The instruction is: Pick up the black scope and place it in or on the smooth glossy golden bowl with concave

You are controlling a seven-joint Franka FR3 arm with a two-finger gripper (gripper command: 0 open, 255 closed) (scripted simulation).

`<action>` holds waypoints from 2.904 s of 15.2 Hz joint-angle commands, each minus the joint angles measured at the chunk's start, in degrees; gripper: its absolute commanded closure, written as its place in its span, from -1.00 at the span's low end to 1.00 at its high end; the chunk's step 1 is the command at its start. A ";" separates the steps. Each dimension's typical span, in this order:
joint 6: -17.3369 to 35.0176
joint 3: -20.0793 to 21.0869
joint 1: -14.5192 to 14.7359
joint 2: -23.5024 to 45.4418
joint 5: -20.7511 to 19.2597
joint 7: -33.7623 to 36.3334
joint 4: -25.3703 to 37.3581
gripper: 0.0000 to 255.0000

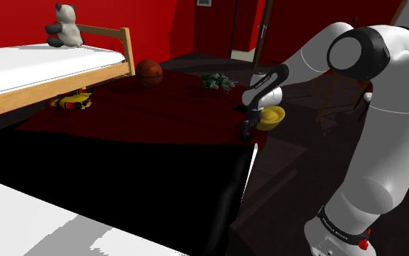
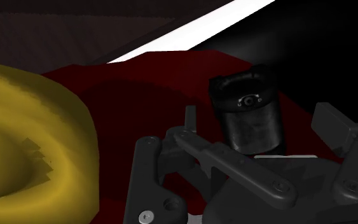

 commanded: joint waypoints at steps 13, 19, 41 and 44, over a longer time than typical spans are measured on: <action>2.94 0.48 -0.45 2.94 1.13 -0.81 -0.03 1.00; 2.95 0.49 -0.45 2.94 1.13 -0.81 -0.03 1.00; -10.91 -0.91 0.68 -8.08 -2.89 1.66 3.14 1.00; -13.08 -0.96 0.75 -9.38 -3.31 1.91 4.05 1.00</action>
